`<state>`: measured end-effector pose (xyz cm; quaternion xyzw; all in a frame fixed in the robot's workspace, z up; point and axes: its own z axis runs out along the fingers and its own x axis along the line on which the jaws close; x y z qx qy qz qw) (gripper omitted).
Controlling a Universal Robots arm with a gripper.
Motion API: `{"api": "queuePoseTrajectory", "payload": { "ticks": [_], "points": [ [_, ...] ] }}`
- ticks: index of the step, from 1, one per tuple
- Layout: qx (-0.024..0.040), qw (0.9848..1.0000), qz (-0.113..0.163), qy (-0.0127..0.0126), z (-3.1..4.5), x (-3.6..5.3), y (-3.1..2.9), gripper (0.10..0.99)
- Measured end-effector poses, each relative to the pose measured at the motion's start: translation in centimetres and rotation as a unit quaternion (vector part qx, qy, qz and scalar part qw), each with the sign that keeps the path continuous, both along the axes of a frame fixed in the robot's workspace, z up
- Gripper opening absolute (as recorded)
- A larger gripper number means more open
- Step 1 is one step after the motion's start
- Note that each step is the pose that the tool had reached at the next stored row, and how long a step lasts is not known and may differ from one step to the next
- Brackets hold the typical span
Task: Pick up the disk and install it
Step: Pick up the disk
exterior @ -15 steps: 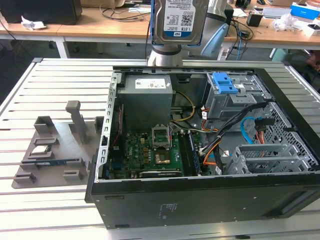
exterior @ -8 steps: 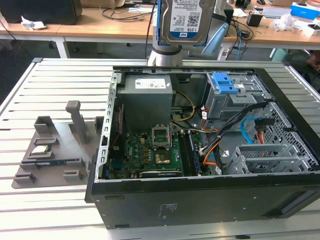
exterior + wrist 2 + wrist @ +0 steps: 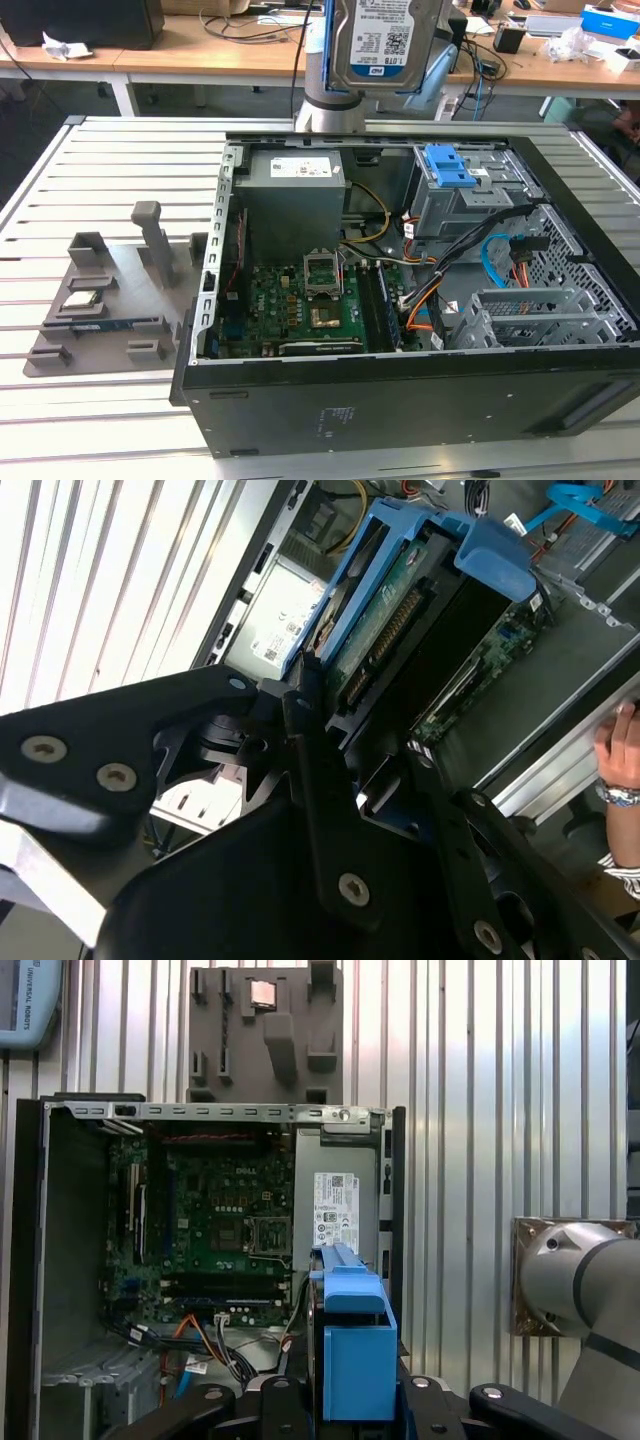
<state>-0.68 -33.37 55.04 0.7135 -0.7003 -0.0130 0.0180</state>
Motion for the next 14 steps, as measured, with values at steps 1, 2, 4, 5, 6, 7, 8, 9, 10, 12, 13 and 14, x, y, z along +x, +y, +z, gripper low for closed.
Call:
{"api": "queuePoseTrajectory", "payload": {
  "ticks": [1, 2, 4, 5, 6, 7, 8, 9, 10, 12, 13, 14],
  "points": [
    [0.0000, 1.0000, 0.000, 0.0000, -0.04, 0.12, 0.00, 0.365],
    [-0.0001, 1.0000, 0.000, 0.0000, -0.07, 0.19, 0.00, 0.365],
    [-0.0001, 1.0000, 0.000, 0.0000, -0.22, 0.36, 0.00, 0.365],
    [-0.0001, 1.0000, 0.000, 0.0000, -0.41, 0.46, 0.00, 0.365],
    [-0.0002, 1.0000, 0.000, 0.0001, -0.52, 0.49, 0.00, 0.365],
    [-0.0002, 1.0000, 0.000, 0.0000, -0.84, 0.54, 0.00, 0.365],
    [-0.0001, 1.0000, 0.000, 0.0000, -1.18, 0.57, 0.00, 0.365],
    [-0.0001, 1.0000, 0.000, 0.0000, -1.48, 0.60, 0.00, 0.365],
    [-0.0001, 1.0000, 0.000, 0.0000, -1.74, 0.62, 0.00, 0.365],
    [-0.0001, 1.0000, 0.000, 0.0001, -2.11, 0.66, 0.00, 0.365],
    [-0.0001, 1.0000, 0.000, 0.0000, -2.50, 0.72, 0.00, 0.365],
    [-0.0001, 1.0000, 0.000, 0.0000, -2.64, 0.73, 0.00, 0.365]
  ]
}}
